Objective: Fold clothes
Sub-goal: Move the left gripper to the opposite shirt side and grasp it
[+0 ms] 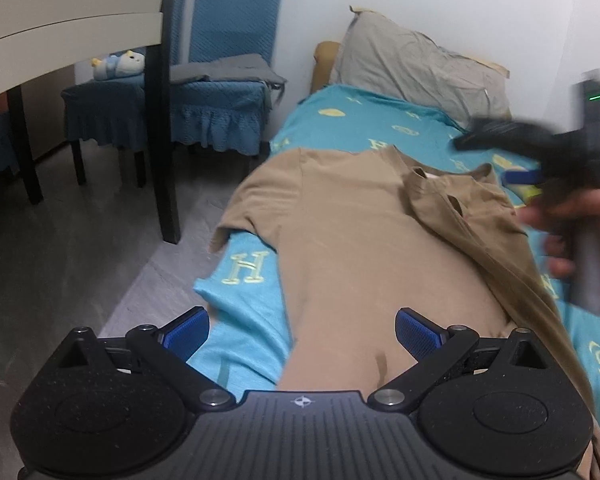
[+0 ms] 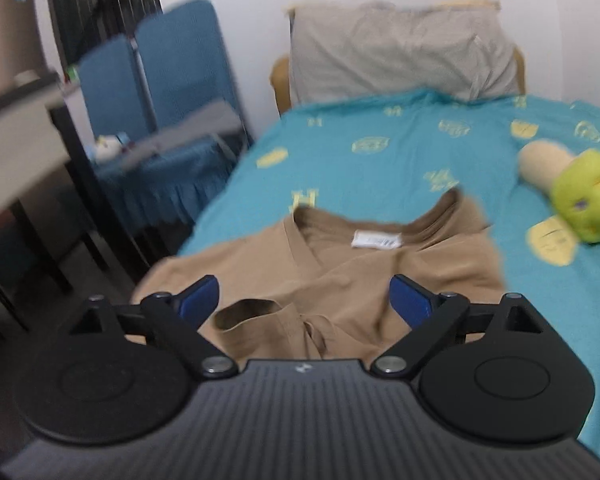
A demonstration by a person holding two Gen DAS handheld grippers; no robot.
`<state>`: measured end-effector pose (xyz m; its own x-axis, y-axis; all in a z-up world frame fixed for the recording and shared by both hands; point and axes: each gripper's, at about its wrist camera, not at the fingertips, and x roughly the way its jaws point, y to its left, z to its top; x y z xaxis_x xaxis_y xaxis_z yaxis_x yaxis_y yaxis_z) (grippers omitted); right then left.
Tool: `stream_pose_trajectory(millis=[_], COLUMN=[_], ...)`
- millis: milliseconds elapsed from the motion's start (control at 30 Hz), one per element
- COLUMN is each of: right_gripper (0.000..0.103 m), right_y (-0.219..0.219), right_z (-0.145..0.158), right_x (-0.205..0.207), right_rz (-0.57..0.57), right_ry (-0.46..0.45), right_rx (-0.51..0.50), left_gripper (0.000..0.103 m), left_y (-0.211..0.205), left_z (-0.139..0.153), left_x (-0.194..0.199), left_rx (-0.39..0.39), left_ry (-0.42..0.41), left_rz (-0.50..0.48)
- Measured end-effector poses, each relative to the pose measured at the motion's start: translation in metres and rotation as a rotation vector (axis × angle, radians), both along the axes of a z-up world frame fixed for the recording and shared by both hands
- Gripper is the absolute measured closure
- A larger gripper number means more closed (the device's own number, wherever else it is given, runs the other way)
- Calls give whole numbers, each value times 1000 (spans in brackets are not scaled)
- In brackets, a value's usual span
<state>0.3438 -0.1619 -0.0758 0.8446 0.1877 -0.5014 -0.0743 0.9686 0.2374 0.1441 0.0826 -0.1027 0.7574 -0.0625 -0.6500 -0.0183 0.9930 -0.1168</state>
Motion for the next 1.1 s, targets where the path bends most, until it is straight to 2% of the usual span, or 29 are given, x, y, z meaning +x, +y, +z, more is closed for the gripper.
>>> stream_pose_trajectory(millis=[133, 267, 367, 500, 600, 800, 900, 967, 1000, 1100], right_gripper=[9, 9, 9, 9, 9, 9, 9, 9, 9, 9], right_y=[-27, -66, -89, -109, -131, -177, -194, -205, -210, -215], right_z=[47, 81, 90, 84, 79, 76, 69, 61, 56, 46], right_x=[-75, -174, -237, -286, -294, -300, -302, -299, -297, -290], right_rz=[-16, -83, -122, -209, -277, -386, -420, -434, -441, -443], right_ry=[22, 24, -16, -36, -24, -61, -58, -35, -23, 10], right_rx=[-17, 67, 124, 131, 154, 228, 207, 230, 242, 274], left_gripper=[2, 2, 2, 6, 10, 32, 41, 51, 52, 61], left_y=[-12, -27, -48, -89, -128, -208, -239, -257, -262, -261], left_z=[2, 5, 9, 12, 14, 4, -10, -24, -33, -49], left_x=[-9, -22, -39, -61, -72, -90, -97, -95, -93, -85], left_rx=[-15, -32, -29, -16, -39, -166, -157, -121, -119, -170], left_ry=[8, 15, 25, 62, 100, 229, 271, 326, 348, 375], left_rz=[-25, -62, -130, -224, -294, -415, -459, -464, -457, -383])
